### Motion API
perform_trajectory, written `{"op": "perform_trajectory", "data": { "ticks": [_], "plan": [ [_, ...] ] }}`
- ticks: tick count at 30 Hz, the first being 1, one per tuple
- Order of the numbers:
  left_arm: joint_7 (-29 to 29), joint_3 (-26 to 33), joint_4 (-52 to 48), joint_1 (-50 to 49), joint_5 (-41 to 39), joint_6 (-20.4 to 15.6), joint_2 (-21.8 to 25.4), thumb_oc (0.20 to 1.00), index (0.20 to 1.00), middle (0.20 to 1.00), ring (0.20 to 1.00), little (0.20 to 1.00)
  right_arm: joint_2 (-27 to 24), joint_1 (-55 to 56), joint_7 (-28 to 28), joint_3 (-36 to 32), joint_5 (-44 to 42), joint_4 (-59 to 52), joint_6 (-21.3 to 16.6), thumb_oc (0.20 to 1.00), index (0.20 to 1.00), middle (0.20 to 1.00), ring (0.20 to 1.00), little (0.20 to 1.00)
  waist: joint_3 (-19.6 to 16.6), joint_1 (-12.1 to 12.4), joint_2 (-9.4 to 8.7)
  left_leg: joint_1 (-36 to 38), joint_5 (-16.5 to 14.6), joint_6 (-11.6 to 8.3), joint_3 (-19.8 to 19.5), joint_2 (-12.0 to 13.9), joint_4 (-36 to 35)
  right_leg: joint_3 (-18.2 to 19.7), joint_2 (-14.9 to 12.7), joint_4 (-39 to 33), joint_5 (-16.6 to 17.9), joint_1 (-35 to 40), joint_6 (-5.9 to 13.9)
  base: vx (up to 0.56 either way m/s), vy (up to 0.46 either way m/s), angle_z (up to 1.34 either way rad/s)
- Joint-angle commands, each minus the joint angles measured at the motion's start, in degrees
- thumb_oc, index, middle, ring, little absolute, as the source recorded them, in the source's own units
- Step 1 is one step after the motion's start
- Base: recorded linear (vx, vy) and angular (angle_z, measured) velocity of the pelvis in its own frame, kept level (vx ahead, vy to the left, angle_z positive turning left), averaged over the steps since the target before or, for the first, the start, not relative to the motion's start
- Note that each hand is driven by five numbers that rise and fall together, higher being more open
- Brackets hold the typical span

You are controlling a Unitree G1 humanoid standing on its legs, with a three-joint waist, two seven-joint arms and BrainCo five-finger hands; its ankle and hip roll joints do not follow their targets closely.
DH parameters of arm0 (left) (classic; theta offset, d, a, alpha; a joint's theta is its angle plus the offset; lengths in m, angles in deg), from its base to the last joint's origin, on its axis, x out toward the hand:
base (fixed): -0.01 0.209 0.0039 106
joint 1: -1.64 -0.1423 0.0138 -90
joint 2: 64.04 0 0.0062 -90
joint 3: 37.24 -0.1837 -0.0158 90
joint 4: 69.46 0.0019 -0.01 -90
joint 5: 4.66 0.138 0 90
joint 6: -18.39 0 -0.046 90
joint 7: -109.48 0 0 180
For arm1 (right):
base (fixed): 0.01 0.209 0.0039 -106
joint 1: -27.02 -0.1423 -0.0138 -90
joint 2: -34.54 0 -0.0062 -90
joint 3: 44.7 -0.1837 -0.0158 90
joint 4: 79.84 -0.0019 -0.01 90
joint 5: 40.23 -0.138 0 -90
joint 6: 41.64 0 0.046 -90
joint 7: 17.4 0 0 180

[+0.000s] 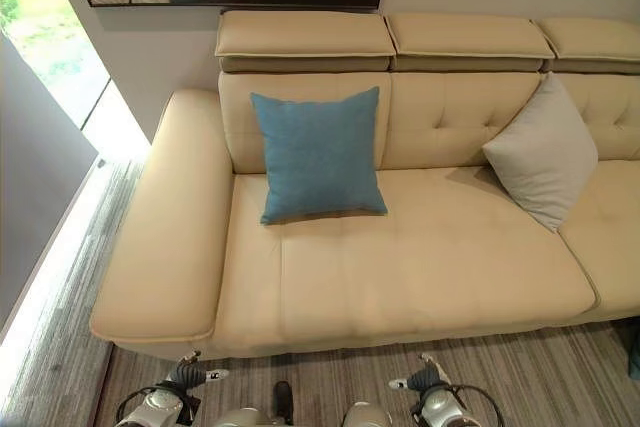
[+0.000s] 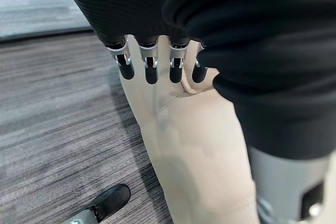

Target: Pick up all the scattered cushions and arrange them neatly on the sofa.

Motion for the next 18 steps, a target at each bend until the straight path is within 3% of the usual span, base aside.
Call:
{"op": "perform_trajectory", "data": {
  "ticks": [1,3,8,11,12,13,14,18],
  "plan": [
    [-0.86,-0.05,0.18,1.46,0.14,0.14,0.2,1.0,1.0,1.0,1.0,1.0,-0.78,0.69,0.42,0.22,-2.71,-1.22,0.08,1.0,1.0,1.0,1.0,1.0,-2.63,0.45,-1.3,-2.65,-5.45,-6.13,-6.96,0.54,2.26,3.34,4.47,-12.49,6.42,0.13,-3.07,-0.12,-0.18,-0.14],
    [-0.72,-0.89,-0.08,3.3,-0.48,0.22,-0.1,1.0,1.0,1.0,1.0,1.0,-0.97,-0.1,0.27,1.15,-3.24,-0.96,0.39,1.0,1.0,1.0,1.0,1.0,-2.69,0.01,-1.26,-4.06,-3.37,-7.16,-7.02,1.44,1.84,4.19,6.07,-16.79,5.77,1.12,-4.47,-0.14,-0.163,-0.02],
    [-0.15,-2.01,0.2,5.46,-0.47,0.78,-1.13,1.0,1.0,1.0,1.0,1.0,-1.47,-0.65,-0.09,1.76,-3.48,0.87,0.93,1.0,1.0,1.0,1.0,1.0,-1.86,-0.76,-0.71,-6.1,-0.34,-8.89,-7.67,2.47,1.29,2.63,7.35,-20.75,6.61,2.28,-5.31,-0.14,-0.094,0.32],
    [0.22,-1.82,1.63,6.52,-1.3,1.16,-2.02,1.0,1.0,1.0,1.0,1.0,-1.96,-1.34,-0.22,1.32,-3.85,2.49,1.37,1.0,1.0,1.0,1.0,1.0,-1.05,-0.93,-1.23,-6.93,-3.7,-8.91,-9.42,1.5,7.06,2.32,6.35,-20.32,8.21,1.29,-5.73,-0.2,-0.001,0.06],
    [0.54,-0.86,2.48,6.81,-2.03,1.48,-2.25,1.0,1.0,1.0,1.0,1.0,-2.01,-1.93,-0.45,0.92,-4.29,2.8,1.44,1.0,1.0,1.0,1.0,1.0,-1.3,-1.12,-1.85,-5.24,-7.47,-8.84,-10.99,0.62,9.96,2.78,5.45,-19.99,9.35,0.28,-5.74,-0.1,0.024,0.0],
    [0.54,-0.86,2.49,6.81,-2.03,1.47,-2.26,1.0,1.0,1.0,1.0,1.0,-2.01,-1.94,-0.45,0.93,-4.29,2.8,1.44,1.0,1.0,1.0,1.0,1.0,-1.23,-1.12,-1.81,-5.21,-7.59,-8.84,-10.99,0.66,10.08,2.78,5.49,-19.98,9.33,0.36,-5.75,-0.11,0.064,-0.13],
    [0.61,-0.4,3.25,6.8,-2.64,1.55,-2.71,1.0,1.0,1.0,1.0,1.0,-2.0,-2.65,-0.57,0.83,-4.38,3.03,1.54,1.0,1.0,1.0,1.0,1.0,-1.85,-1.27,-1.85,-3.03,-10.21,-9.01,-13.43,0.44,11.56,3.72,5.27,-19.96,9.94,-0.38,-5.81,-0.05,0.08,-0.09],
    [1.12,-1.14,3.94,7.67,-2.76,2.0,-3.25,1.0,1.0,1.0,1.0,1.0,-1.88,-3.66,-0.88,1.3,-3.87,3.11,2.16,1.0,1.0,1.0,1.0,1.0,-3.81,-2.1,-0.43,0.62,-10.65,-8.53,-16.04,0.67,7.01,4.54,5.62,-19.53,10.23,-1.29,-5.36,-0.01,0.152,-0.25]
  ]
}}
